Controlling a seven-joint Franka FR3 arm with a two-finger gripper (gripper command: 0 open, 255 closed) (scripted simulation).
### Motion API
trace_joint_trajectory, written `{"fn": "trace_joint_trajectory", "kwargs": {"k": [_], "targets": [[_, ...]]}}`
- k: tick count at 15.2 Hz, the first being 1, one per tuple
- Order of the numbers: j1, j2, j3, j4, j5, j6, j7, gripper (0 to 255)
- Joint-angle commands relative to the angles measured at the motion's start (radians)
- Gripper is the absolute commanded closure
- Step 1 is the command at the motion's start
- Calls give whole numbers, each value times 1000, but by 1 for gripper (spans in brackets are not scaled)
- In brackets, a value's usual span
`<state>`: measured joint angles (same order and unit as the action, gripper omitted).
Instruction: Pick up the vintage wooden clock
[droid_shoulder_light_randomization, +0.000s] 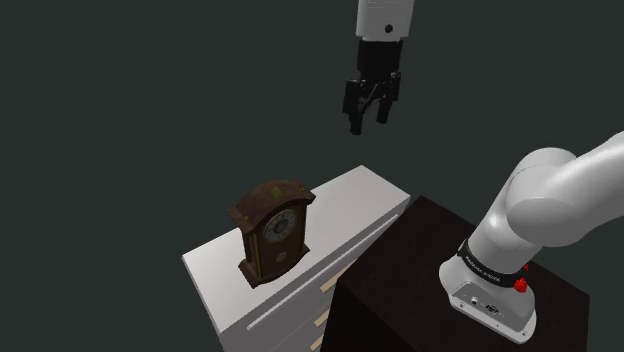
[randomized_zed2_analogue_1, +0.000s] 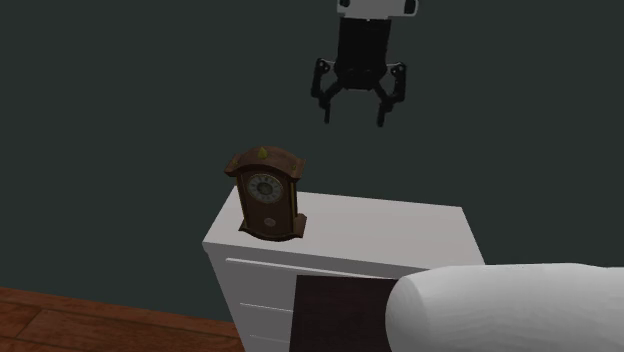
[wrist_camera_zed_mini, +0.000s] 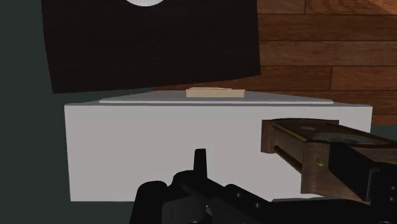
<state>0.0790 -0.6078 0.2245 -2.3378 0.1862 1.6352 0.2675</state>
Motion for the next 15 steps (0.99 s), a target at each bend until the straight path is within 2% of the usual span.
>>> {"fn": "trace_joint_trajectory", "kwargs": {"k": [1,8,12,15], "targets": [[9,39,43,11,19,39,53,0],[23,227,192,99,33,172,241,0],[25,361,272,178,-1,239,360,0],[29,475,326,252,-52,280,458,0]]}}
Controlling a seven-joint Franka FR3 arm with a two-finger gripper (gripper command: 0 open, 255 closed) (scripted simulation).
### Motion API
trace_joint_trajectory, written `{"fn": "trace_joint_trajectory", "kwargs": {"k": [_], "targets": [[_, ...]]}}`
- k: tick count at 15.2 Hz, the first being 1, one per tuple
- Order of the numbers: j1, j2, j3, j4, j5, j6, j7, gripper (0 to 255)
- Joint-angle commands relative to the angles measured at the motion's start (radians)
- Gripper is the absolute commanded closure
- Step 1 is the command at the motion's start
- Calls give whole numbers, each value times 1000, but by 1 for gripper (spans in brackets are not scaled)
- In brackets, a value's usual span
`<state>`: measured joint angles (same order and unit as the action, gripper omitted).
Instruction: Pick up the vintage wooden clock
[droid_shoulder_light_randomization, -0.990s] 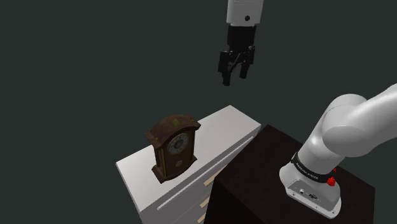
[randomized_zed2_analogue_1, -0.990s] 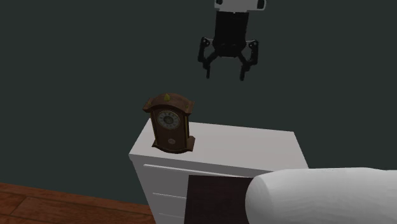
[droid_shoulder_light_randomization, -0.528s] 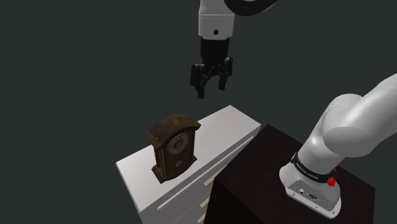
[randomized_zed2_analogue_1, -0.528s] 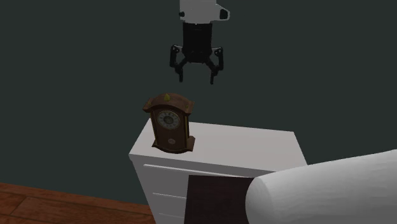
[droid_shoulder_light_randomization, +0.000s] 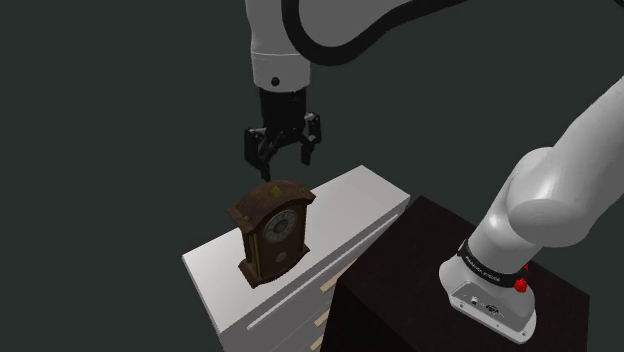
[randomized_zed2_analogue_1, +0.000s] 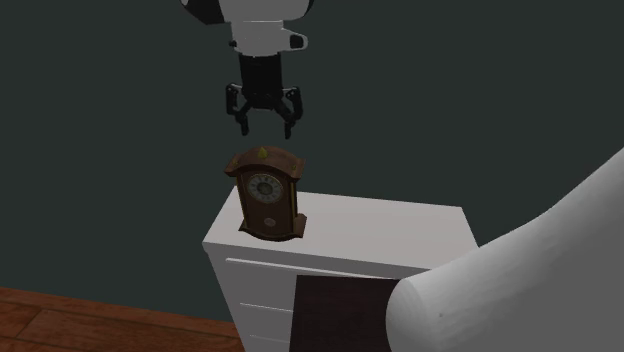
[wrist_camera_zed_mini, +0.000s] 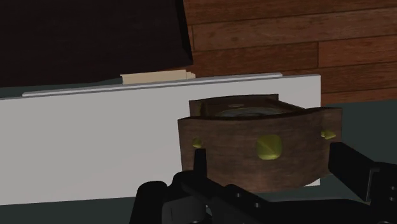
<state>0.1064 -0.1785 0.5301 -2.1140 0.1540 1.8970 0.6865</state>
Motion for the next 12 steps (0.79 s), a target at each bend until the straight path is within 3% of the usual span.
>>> {"fn": "trace_joint_trajectory", "kwargs": {"k": [1,10,11,12], "targets": [[4,60,26,38,-28,22,51,0],[7,95,34,-33,-41,124,59,0],[8,96,34,-33,-42,125,60,255],[8,96,34,-34,-42,126,60,255]]}}
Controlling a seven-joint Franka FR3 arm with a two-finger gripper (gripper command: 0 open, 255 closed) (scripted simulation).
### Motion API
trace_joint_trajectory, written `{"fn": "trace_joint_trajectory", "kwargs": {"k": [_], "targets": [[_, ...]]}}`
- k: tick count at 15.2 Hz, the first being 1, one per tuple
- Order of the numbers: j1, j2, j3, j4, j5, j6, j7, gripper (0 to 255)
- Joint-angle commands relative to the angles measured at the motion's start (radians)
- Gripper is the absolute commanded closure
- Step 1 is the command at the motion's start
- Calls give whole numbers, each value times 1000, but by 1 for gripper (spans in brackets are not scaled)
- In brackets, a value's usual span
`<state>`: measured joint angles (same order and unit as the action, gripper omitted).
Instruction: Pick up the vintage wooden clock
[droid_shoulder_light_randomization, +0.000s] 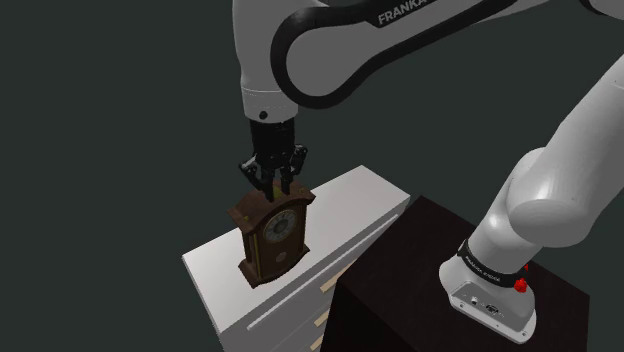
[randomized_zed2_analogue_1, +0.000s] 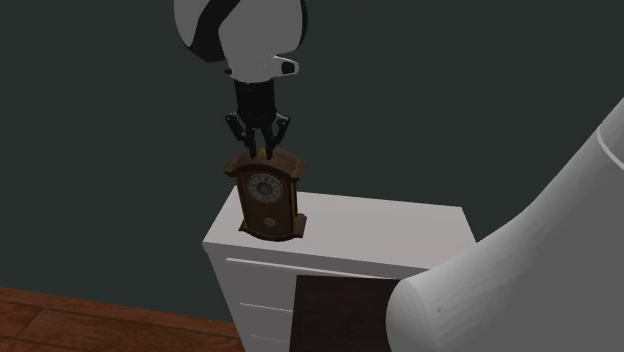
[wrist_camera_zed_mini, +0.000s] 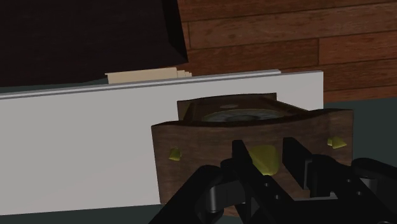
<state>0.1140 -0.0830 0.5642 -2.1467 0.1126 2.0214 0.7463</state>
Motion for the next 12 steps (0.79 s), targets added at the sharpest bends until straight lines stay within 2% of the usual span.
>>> {"fn": "trace_joint_trajectory", "kwargs": {"k": [1,8,12], "targets": [[0,0,0,-2,0,2,0,255],[0,-1,-1,-1,0,0,-1,255],[-2,-21,-5,35,8,-54,-6,255]]}}
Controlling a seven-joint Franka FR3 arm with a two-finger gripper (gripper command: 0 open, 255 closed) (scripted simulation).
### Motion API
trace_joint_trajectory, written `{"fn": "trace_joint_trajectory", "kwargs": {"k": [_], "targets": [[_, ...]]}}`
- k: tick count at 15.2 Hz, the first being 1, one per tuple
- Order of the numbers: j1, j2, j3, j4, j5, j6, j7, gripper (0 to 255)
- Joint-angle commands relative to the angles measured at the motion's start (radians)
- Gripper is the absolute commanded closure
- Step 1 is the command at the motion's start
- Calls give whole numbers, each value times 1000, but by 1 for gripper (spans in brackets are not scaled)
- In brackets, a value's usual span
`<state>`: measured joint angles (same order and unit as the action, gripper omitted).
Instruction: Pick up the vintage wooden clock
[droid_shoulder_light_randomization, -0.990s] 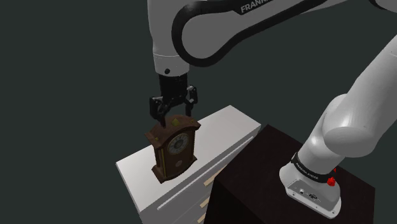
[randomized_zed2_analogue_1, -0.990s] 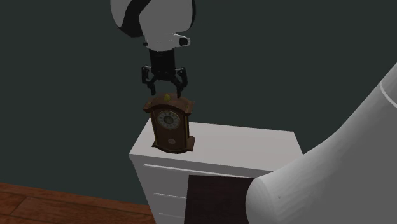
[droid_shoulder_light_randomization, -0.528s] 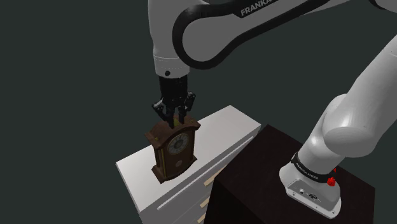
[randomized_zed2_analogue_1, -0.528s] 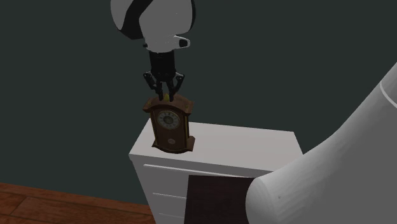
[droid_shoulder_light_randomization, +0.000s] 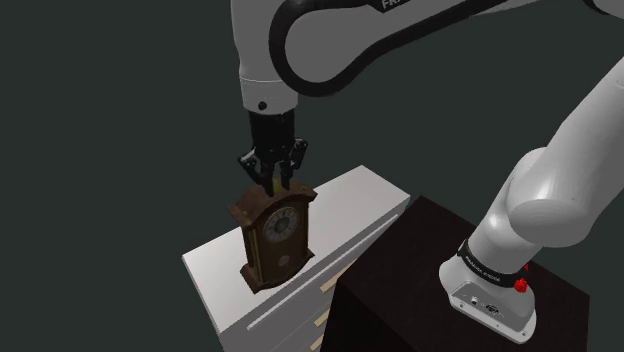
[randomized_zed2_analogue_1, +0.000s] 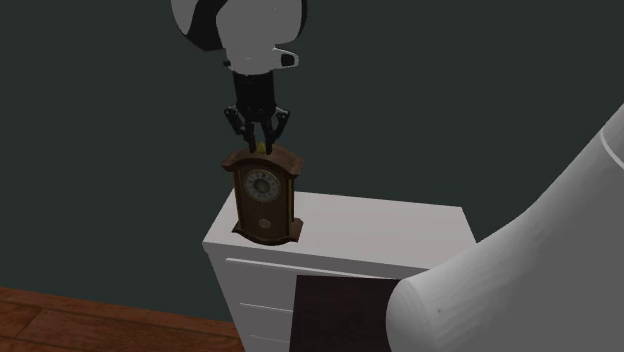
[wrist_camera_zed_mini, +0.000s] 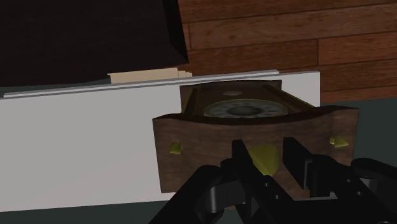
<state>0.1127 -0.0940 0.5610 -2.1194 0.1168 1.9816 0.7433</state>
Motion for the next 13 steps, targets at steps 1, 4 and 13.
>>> {"fn": "trace_joint_trajectory", "kwargs": {"k": [1,4,13], "targets": [[-1,-14,-3,18,6,-28,-4,255],[-2,-26,-6,48,10,-68,-6,255],[-4,-45,-14,127,15,-164,-7,255]]}}
